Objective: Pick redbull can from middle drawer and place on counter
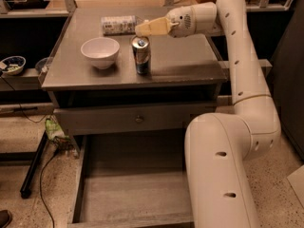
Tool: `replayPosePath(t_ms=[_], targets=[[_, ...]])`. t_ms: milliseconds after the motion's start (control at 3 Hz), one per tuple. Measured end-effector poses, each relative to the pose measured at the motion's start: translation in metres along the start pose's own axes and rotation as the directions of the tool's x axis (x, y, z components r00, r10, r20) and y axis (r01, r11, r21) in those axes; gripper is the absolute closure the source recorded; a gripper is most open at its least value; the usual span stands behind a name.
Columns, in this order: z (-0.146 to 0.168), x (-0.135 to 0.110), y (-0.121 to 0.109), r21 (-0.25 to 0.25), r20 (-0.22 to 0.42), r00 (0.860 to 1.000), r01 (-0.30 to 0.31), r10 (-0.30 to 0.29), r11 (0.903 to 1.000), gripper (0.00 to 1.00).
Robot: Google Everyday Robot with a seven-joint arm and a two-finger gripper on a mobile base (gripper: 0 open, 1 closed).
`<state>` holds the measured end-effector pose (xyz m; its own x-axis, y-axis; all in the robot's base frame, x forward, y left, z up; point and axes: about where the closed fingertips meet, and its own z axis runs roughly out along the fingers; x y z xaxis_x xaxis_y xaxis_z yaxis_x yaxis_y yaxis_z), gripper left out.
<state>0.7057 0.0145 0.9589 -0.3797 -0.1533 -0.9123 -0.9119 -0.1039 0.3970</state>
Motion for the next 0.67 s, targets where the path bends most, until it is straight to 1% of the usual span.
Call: replayPosePath(t_ms=[333, 667], targets=[[0.0070, 0.0012, 0.0013, -0.023, -0.008, 1.000, -0.018, 0.018, 0.9996, 1.00], [0.0119, 0.0019, 0.0012, -0.030, -0.018, 1.000, -0.023, 0.022, 0.9993, 1.00]])
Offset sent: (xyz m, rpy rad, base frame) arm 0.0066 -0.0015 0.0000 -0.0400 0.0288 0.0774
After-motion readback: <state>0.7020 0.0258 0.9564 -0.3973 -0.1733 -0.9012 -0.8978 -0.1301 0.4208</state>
